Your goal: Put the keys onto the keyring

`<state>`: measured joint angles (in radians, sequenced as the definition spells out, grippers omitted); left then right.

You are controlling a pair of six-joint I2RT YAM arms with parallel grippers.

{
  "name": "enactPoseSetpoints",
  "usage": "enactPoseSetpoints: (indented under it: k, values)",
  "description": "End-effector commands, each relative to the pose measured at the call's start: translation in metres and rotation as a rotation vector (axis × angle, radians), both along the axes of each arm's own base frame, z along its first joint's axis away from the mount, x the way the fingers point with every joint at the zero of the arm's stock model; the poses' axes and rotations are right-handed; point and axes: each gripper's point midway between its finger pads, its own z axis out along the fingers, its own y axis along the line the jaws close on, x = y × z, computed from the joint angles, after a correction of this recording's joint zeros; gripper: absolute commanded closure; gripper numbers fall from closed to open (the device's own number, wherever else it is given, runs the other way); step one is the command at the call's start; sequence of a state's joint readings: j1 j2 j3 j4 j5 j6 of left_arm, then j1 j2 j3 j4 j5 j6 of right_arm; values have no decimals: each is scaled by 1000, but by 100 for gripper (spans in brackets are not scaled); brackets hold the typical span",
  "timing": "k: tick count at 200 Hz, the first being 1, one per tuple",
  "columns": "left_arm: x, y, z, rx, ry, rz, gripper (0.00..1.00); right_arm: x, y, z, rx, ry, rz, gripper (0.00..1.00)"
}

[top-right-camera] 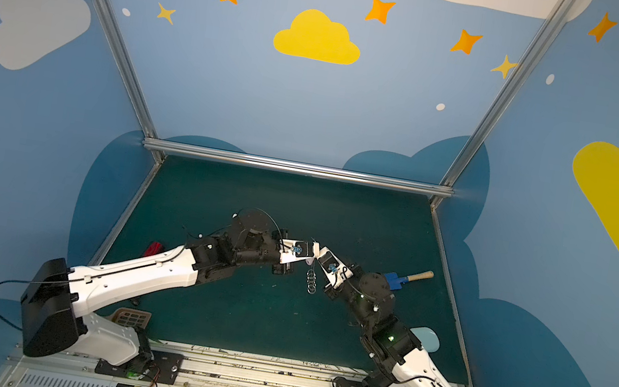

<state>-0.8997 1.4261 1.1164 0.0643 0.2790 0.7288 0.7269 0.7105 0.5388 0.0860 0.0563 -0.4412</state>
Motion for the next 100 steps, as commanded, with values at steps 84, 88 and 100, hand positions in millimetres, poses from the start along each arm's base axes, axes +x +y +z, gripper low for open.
enactPoseSetpoints:
  k: [84,88,100]
  values:
    - [-9,-1,18,-26,-32,-38,96,-2,10,-3,30,71,56,78]
    - [-9,-1,18,-27,-31,-40,96,-2,10,-4,31,74,56,79]
    - [-11,-1,18,-26,-31,-44,96,-1,10,-4,35,78,48,80]
